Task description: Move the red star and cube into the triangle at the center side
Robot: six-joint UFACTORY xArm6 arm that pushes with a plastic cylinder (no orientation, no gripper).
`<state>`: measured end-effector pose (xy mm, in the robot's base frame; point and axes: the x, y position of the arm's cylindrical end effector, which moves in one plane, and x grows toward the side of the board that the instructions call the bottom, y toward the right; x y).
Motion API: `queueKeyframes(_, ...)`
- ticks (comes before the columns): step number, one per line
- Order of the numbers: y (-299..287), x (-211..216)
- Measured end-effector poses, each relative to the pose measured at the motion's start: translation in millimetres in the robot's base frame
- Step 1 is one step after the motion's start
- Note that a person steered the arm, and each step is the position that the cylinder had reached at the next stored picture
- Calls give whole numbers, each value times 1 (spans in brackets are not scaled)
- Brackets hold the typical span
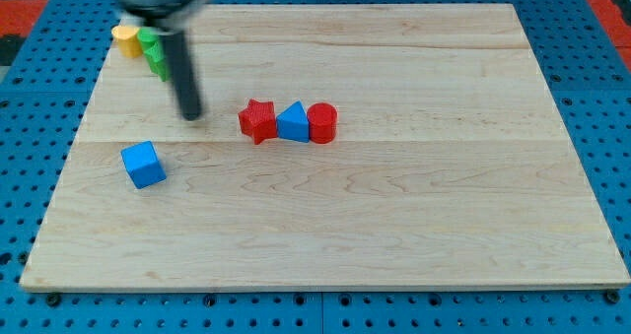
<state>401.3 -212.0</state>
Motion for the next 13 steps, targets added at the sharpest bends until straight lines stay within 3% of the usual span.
queueKeyframes(1, -73, 63)
queueKeyframes(2, -60, 122)
queueKeyframes(3, 42, 101)
queueKeyframes(4, 106, 45)
queueKeyframes(7, -91, 43)
queueKeyframes(8, -93, 42)
queueKeyframes(9, -28, 3)
queueKeyframes(10, 16, -9)
queueKeyframes(12, 143, 14)
queueKeyframes(13, 149, 19)
